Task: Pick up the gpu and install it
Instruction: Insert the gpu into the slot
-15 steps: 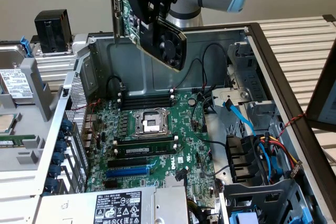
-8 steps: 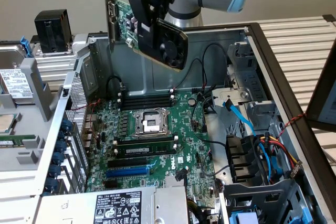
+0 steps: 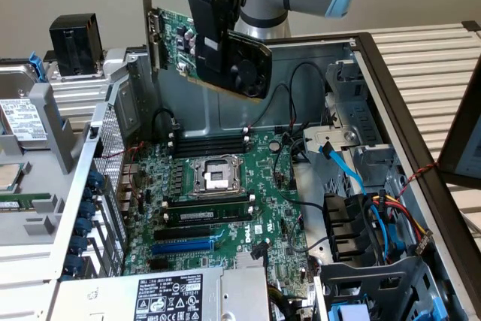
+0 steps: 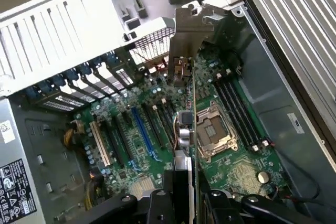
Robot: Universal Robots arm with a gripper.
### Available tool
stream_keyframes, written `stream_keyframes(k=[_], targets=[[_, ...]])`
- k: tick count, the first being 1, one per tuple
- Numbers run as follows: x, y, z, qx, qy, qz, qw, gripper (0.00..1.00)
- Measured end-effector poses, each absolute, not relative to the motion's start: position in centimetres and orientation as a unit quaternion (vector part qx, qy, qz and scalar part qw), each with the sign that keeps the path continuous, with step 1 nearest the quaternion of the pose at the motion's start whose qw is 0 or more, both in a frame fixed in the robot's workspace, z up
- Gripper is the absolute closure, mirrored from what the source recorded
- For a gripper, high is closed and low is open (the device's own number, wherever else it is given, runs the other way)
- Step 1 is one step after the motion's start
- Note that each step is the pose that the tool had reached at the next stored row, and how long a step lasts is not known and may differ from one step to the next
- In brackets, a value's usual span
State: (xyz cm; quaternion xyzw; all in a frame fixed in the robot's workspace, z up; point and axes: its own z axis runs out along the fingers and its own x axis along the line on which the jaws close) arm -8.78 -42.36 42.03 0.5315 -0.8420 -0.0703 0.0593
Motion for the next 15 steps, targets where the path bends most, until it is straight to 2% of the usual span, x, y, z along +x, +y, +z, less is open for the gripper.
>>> stream_keyframes(k=[15], targets=[[-8.79,-42.36,41.66,0.642,-0.763,-0.054,0.055,0.72]])
